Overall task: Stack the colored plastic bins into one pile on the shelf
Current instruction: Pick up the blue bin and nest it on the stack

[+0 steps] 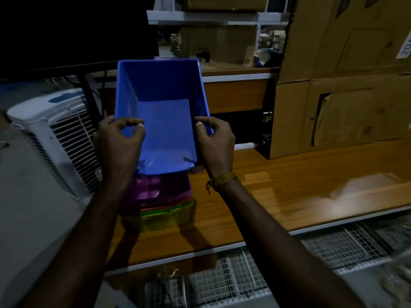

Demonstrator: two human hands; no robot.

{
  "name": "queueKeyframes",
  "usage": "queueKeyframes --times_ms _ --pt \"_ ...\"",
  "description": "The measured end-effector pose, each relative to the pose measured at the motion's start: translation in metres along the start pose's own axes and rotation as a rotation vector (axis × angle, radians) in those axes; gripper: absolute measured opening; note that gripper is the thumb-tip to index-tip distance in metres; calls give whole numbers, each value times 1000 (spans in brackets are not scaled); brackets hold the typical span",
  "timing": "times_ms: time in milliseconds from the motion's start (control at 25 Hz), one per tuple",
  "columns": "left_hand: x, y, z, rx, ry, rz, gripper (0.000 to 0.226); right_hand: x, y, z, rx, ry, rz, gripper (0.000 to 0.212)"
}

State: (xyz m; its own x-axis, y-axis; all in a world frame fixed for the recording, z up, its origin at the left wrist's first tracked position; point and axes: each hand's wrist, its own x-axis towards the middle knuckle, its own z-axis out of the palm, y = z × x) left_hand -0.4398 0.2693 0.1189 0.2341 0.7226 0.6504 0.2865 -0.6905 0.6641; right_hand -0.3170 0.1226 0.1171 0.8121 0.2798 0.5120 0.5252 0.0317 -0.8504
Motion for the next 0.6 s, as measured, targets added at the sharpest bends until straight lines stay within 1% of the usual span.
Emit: queueKeyframes --times_ms 80,240,440,600 --pt "5 -16 -8 26 -26 -16 26 -3 3 26 -22 -34 21 23" --pt "11 -44 -6 68 -115 -97 15 -4 16 56 -52 -125 154 21" --pt "12 -87 16 129 -250 -158 10 -4 39 77 -140 -198 266 20" --pt "1 -103 27 153 -309 -214 12 -12 59 84 -201 -226 279 22"
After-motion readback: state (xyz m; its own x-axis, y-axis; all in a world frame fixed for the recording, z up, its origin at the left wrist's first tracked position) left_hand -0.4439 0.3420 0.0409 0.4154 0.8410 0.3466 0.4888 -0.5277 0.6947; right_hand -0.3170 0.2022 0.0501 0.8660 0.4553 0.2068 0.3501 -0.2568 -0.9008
